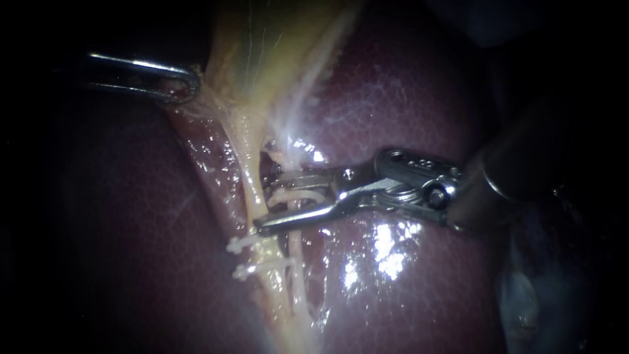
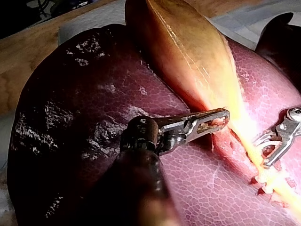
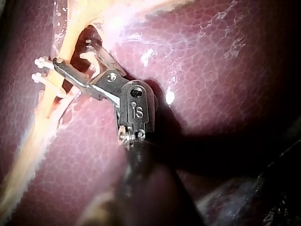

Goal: Clipping third clip left tube

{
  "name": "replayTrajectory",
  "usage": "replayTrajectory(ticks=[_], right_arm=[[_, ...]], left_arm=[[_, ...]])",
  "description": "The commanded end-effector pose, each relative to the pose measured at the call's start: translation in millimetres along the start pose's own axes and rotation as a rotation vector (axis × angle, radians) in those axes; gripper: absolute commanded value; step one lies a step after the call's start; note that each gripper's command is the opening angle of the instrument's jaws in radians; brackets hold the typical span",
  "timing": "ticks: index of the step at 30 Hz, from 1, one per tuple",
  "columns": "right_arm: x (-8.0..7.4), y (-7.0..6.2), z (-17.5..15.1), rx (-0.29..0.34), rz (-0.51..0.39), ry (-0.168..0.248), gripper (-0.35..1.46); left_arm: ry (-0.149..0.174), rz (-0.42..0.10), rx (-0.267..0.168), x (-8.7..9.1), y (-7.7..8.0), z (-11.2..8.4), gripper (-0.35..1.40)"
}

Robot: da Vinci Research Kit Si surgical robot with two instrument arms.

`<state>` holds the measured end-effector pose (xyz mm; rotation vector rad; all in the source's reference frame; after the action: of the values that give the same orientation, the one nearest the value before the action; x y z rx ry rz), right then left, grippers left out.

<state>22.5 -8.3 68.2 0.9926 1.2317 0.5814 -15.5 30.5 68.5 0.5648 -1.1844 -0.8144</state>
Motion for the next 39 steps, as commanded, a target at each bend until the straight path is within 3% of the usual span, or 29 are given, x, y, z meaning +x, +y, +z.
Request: replayTrajectory(ticks=[1, 8, 20, 25, 32, 39], right_arm=[[0.0, 0.1, 0.1, 0.011, 0.01, 0.007, 0.49], [0.7, 0.3, 2.2, 0.102, 0.043, 0.065, 0.49], [2.9, -1.6, 3.4, 0.198, 0.092, 0.162, 0.49], [4.2, -3.0, 3.5, 0.164, 0.122, 0.195, 0.49], [5.3, -4.6, 4.1, 0.158, 0.132, 0.209, 0.49], [5.7, -5.1, 4.2, 0.155, 0.135, 0.214, 0.49]], left_arm=[[0.0, 0.0, 0.0, 0.0, 0.0, 0.0, -0.35], [0.0, 0.0, -0.001, 0.0, 0.0, 0.1, -0.35], [0.0, 0.0, -0.001, 0.0, 0.0, 0.1, -0.35], [0.0, 0.0, -0.001, 0.0, 0.0, 0.1, -0.35], [0.0, 0.0, -0.001, 0.0, 0.0, 0.1, -0.35], [0.0, 0.0, -0.001, 0.0, 0.0, 0.1, -0.35]])
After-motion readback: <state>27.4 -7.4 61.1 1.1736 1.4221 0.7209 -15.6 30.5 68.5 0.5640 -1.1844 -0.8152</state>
